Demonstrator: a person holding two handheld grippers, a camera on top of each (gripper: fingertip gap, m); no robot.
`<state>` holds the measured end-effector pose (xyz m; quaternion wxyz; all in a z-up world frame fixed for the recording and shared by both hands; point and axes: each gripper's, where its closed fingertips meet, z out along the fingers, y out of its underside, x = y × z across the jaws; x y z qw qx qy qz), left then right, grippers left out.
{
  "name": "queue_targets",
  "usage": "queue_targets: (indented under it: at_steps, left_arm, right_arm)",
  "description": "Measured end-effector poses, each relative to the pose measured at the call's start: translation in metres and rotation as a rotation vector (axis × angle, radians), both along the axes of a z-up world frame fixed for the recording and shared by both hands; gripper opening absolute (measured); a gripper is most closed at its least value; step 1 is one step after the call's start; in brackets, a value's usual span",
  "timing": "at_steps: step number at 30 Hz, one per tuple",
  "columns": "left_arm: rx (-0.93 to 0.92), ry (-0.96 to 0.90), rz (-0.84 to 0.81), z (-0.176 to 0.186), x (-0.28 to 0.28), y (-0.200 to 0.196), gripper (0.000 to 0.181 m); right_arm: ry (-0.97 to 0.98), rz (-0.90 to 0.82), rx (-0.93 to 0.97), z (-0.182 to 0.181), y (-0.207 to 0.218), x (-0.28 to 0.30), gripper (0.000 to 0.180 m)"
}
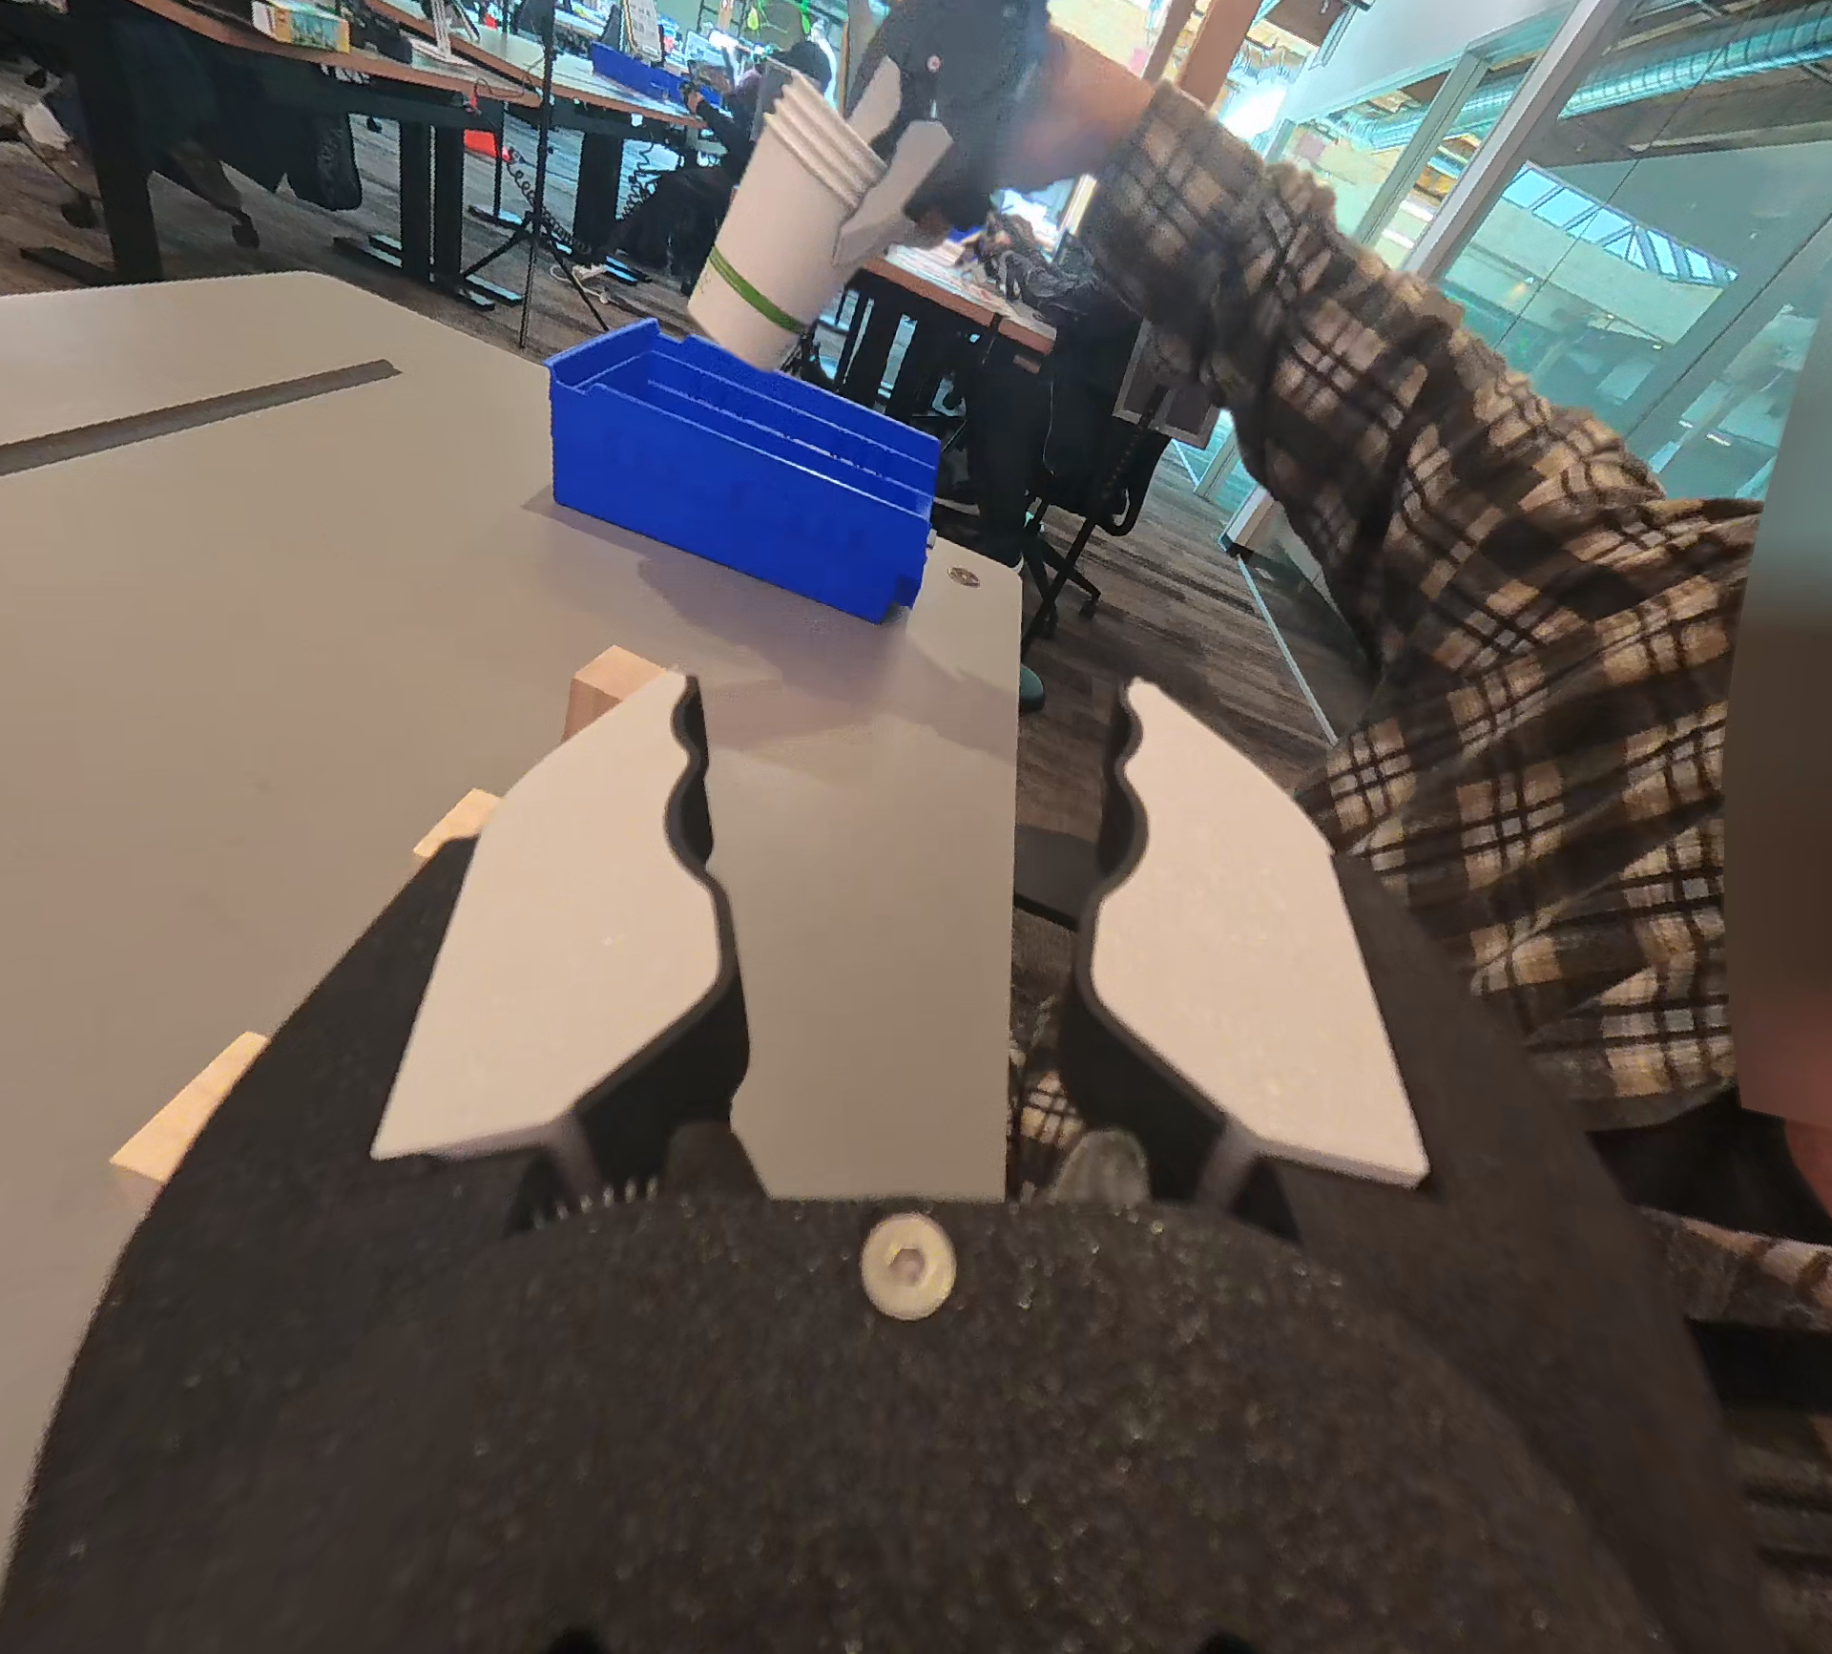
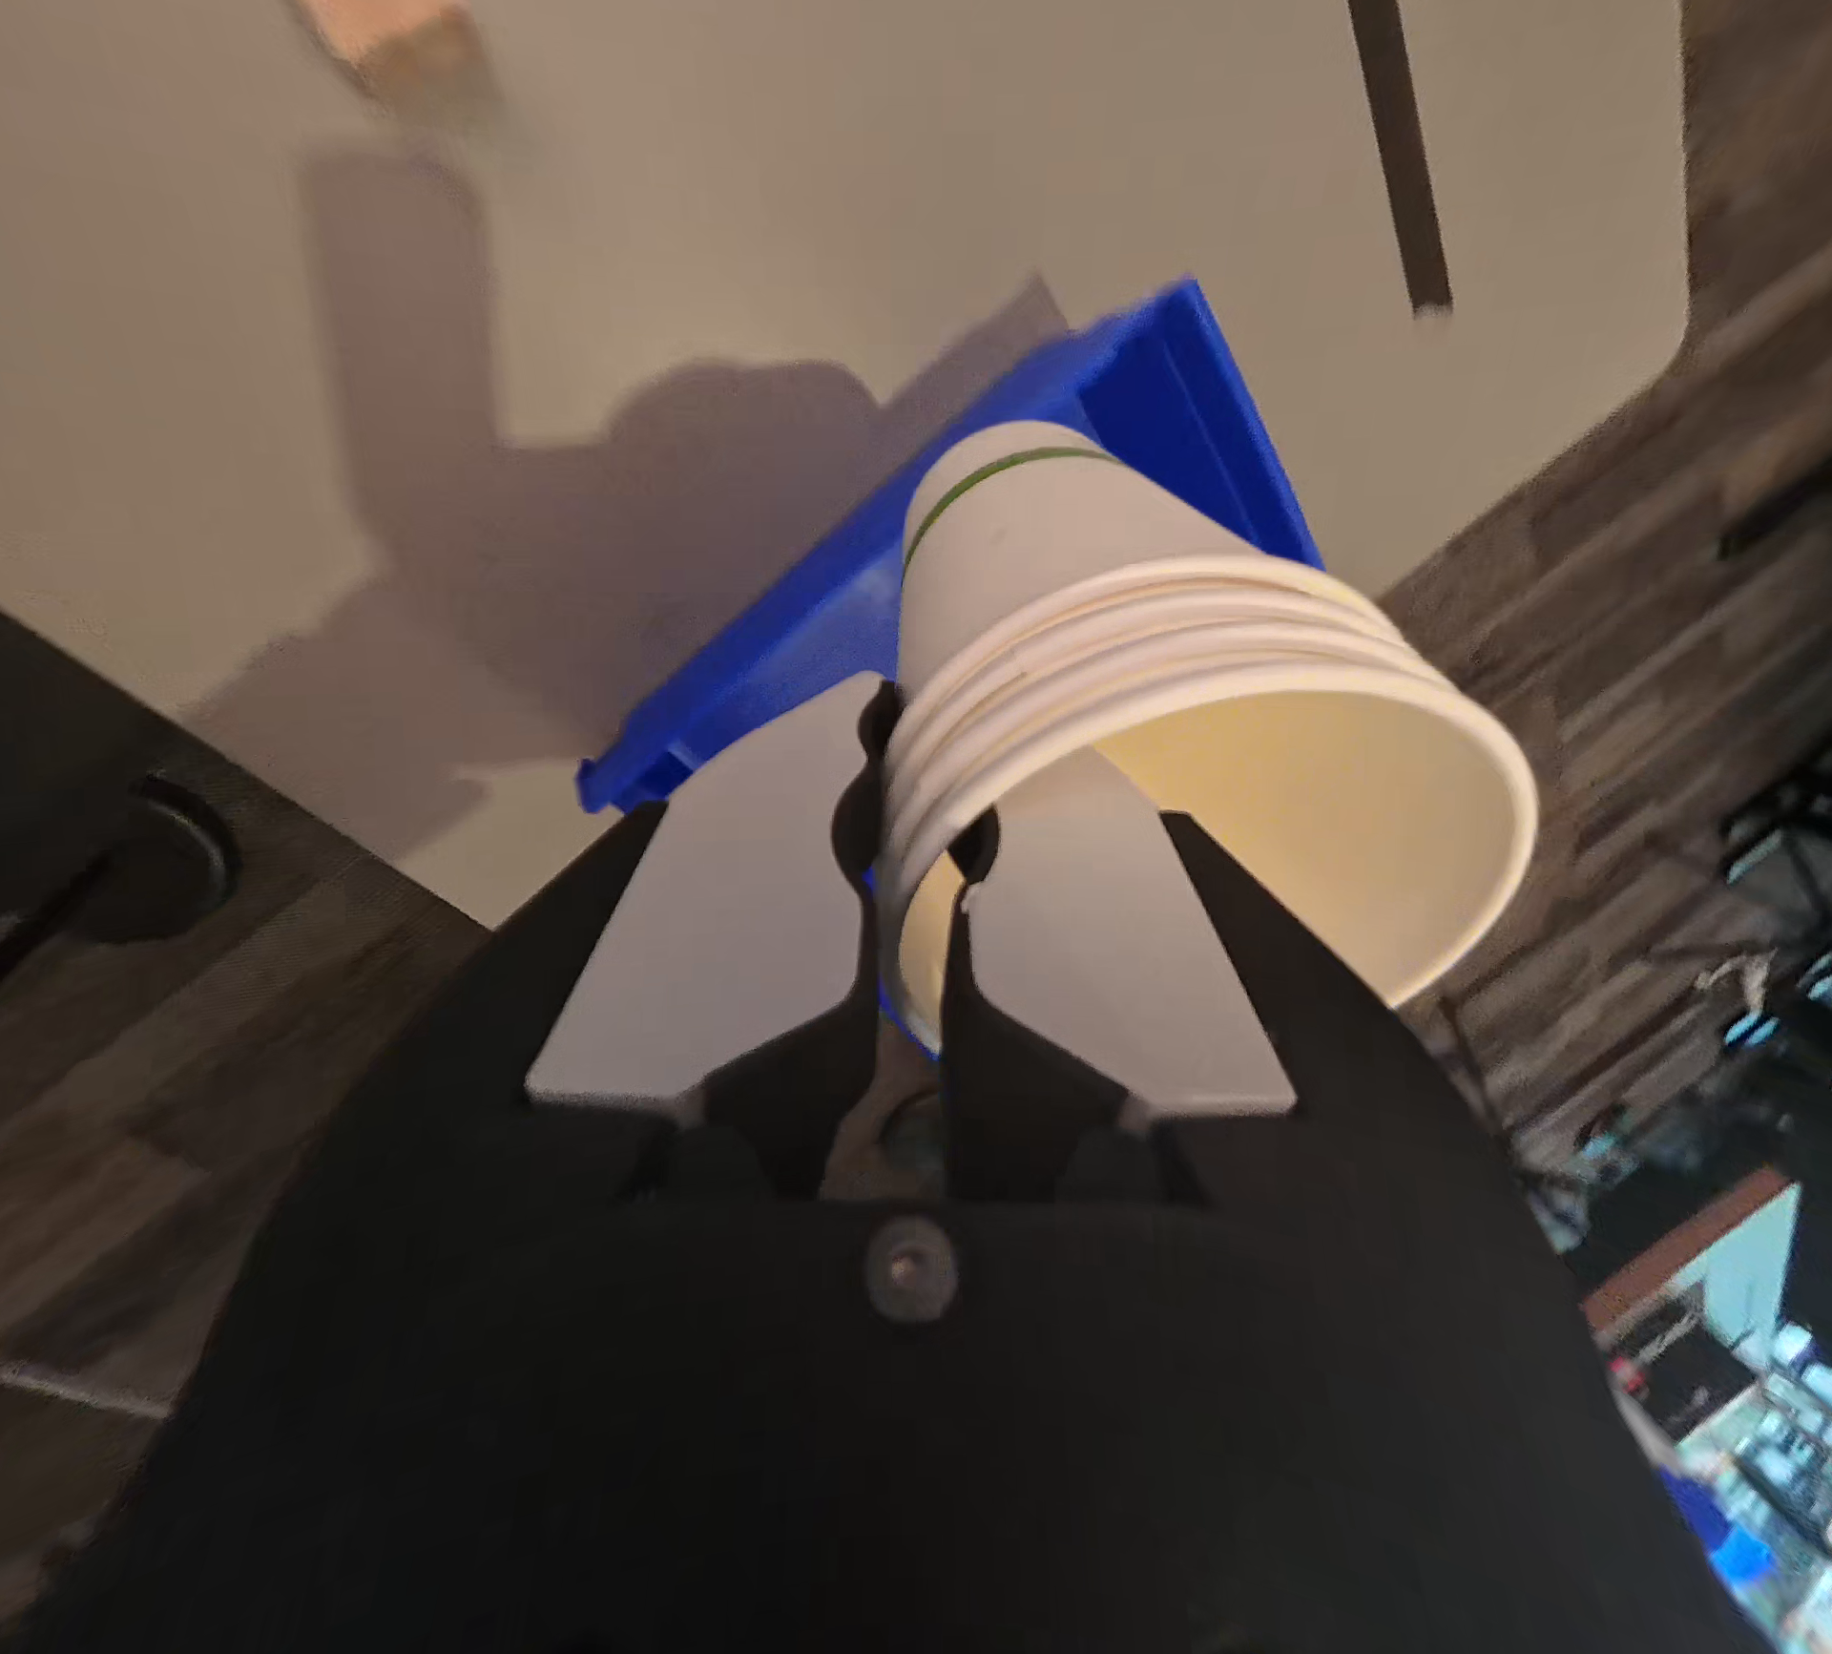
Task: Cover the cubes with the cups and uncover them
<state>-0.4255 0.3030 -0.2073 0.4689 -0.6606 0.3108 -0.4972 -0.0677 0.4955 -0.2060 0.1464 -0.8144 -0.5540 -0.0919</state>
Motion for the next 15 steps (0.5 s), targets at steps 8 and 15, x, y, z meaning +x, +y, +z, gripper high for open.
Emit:
queue_targets:
  at_steps: [8,15]
  left_arm:
    - [-0.034,0.056,-0.021,-0.020,0.011,0.009,0.075]
    - [-0.053,0.091,-0.023,-0.033,0.015,0.019,0.075]
  right_arm:
    - [-0.044,-0.259,-0.194,-0.067,0.049,0.064,0.007]
    - [-0.036,-0.330,-0.294,-0.117,0.074,0.086,0.007]
